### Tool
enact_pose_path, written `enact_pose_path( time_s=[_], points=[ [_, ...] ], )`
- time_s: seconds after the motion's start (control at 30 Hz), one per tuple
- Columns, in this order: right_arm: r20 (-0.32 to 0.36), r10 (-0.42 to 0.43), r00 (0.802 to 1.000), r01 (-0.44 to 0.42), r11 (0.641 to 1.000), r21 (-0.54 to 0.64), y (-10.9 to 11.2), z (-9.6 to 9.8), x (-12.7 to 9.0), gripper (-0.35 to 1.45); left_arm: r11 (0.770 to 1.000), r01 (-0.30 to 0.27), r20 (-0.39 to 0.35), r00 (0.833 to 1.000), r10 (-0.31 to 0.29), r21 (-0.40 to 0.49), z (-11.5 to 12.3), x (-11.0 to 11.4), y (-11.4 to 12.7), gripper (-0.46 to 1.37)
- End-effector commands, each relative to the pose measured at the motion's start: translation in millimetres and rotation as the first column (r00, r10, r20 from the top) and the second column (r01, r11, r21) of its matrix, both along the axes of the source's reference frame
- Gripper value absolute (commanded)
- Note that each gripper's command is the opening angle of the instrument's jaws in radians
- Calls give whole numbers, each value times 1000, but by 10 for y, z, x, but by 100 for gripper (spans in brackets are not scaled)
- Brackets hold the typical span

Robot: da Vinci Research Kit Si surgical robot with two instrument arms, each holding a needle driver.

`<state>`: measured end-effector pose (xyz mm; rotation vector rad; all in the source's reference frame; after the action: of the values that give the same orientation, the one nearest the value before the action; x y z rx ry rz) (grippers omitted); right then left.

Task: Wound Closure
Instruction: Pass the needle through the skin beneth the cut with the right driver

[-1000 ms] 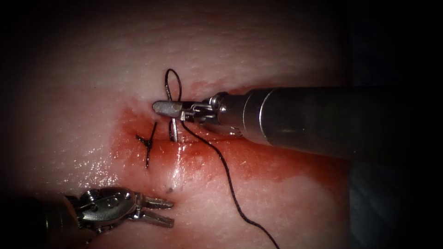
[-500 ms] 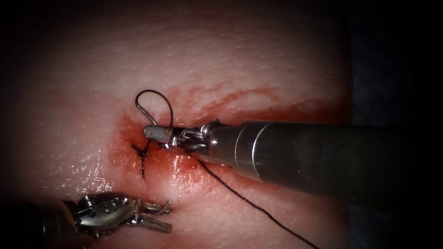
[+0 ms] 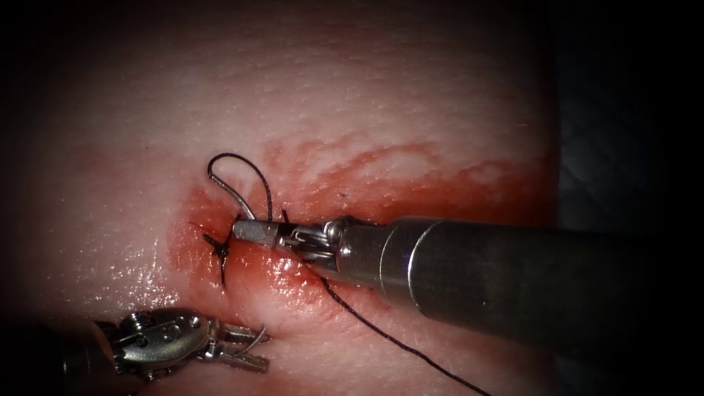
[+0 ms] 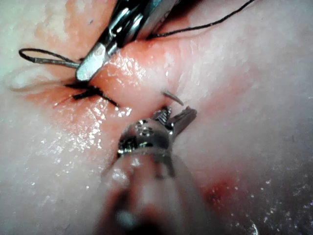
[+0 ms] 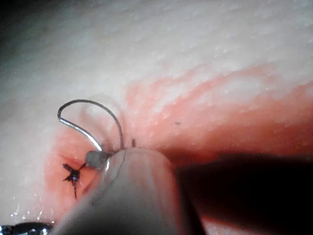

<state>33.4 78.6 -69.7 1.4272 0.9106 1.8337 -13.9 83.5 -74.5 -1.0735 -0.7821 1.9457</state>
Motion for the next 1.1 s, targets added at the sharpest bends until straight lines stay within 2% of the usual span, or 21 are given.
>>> enact_pose_path(
  time_s=[0.03, 0.17, 0.2, 0.23, 0.27, 0.3, 0.4, 0.47, 0.5, 0.53, 0.57, 0.6, 0.67, 0.77, 0.83, 0.9, 1.07, 1.1],
  points=[
    [11, 2, 1000, -2, 999, -35, 4, -1, 0, -35, 1000, 0, 0, 1000, 0, 0, 0, 0, 0, 19],
    [36, 34, 999, -23, 965, -260, 35, 4, -4, -35, 1000, 0, 0, 1000, 0, 0, 0, 0, 0, 19],
    [46, 45, 998, -24, 921, -389, 49, 7, -5, -35, 1000, 0, 0, 1000, 0, 0, 0, 0, -1, 19],
    [58, 48, 997, -16, 891, -455, 56, 9, -6, -11, 1000, 1, 0, 1000, -1, 0, 0, 0, -1, 19],
    [70, 46, 996, -5, 867, -498, 62, 10, -7, 5, 1000, 1, 0, 1000, -1, 0, 0, 0, -1, 19],
    [94, 46, 994, 16, 819, -574, 75, 15, -10, 40, 1000, 1, 0, 1000, -1, 0, 0, 0, -1, 19],
    [131, 47, 990, 54, 742, -669, 96, 26, -16, 64, 1000, 1, 0, 1000, -1, 0, 0, 0, -1, 19],
    [160, 49, 986, 86, 672, -736, 110, 34, -20, 89, 1000, 1, 0, 1000, -1, 0, -1, 0, -2, 19],
    [181, 49, 982, 112, 621, -776, 117, 40, -22, 104, 1000, 1, 0, 1000, -1, 0, -1, 0, -2, 19],
    [196, 49, 979, 131, 586, -800, 124, 46, -24, 113, 1000, 1, 0, 1000, -1, 0, -1, 0, -2, 19],
    [204, 49, 978, 140, 573, -808, 127, 48, -25, 117, 1000, 1, 0, 1000, -1, 0, -1, 0, -2, 19],
    [226, 47, 973, 167, 532, -830, 133, 54, -27, 119, 1000, 1, 0, 1000, -1, 0, -1, 0, -2, 19],
    [271, 27, 962, 224, 487, -844, 141, 62, -29, 120, 1000, 1, 0, 1000, -1, 0, -1, 0, -2, 19],
    [319, -2, 948, 284, 458, -842, 150, 69, -28, 119, 1000, 1, 0, 1000, -1, 0, -1, 0, -2, 19],
    [321, 0, 947, 287, 454, -844, 152, 70, -26, 117, 1000, 1, 0, 1000, -1, 0, -1, 0, -3, 19],
    [333, 3, 943, 299, 432, -851, 155, 68, -22, 113, 1000, 1, 0, 1000, -1, 0, -1, 0, -3, 19],
    [329, -2, 944, 296, 440, -848, 159, 58, -16, 94, 1000, 3, -1, 1000, -3, -1, -1, 0, -2, 19],
    [329, -3, 944, 296, 443, -846, 162, 55, -17, 72, 1000, 3, -1, 1000, -3, -1, -1, 0, -2, 19]
  ],
)
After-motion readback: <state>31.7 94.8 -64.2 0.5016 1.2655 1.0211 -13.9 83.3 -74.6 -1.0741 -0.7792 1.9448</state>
